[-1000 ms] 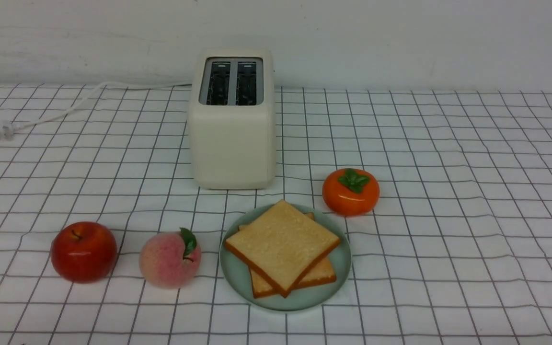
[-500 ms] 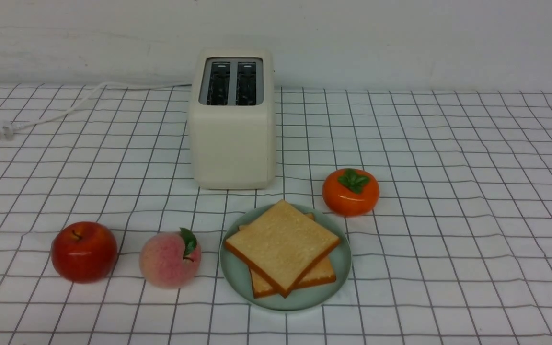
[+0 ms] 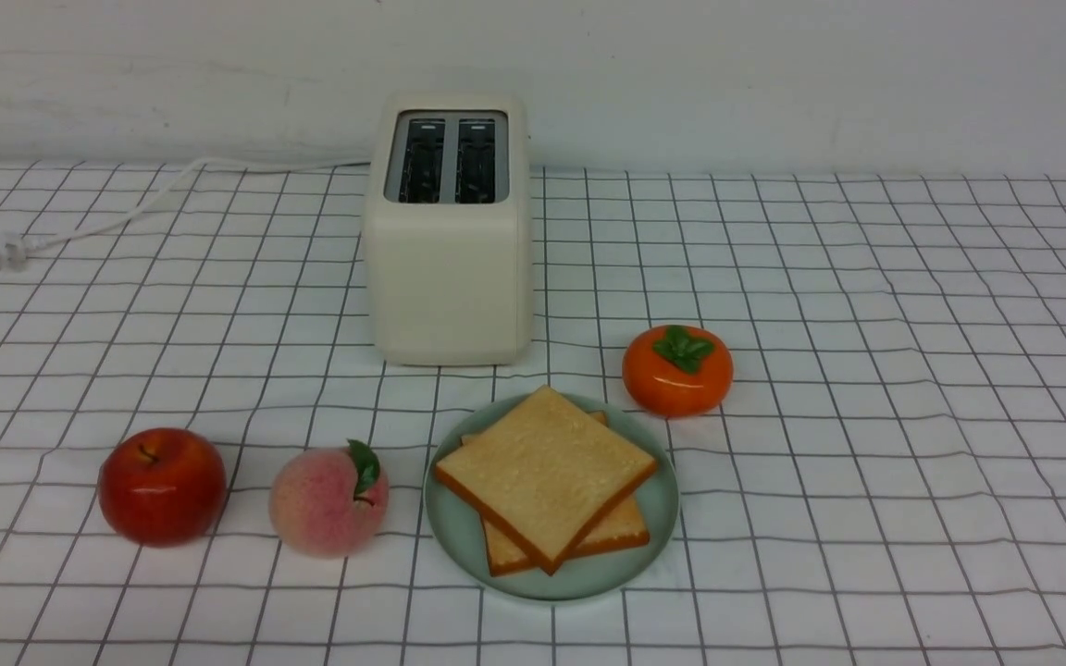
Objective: Take toasted bread from bread machine on white checkered table place on plate.
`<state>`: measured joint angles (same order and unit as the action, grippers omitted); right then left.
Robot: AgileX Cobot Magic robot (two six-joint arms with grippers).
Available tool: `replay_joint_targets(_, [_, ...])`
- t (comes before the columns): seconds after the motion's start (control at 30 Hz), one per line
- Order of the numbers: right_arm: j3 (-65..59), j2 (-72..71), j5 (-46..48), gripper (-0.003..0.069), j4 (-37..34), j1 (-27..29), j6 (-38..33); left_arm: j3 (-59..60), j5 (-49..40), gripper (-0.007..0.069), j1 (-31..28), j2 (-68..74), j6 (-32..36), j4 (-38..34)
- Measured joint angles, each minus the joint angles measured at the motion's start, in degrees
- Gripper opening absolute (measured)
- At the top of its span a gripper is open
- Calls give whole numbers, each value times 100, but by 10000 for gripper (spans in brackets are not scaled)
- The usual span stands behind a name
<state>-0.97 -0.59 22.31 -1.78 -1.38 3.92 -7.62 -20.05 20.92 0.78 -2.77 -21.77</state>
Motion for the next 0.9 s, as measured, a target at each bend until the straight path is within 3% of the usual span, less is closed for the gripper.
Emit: replay_joint_targets(0.9, [0, 0, 5, -1, -18, 0, -18, 0, 0, 69, 0, 0, 0, 0])
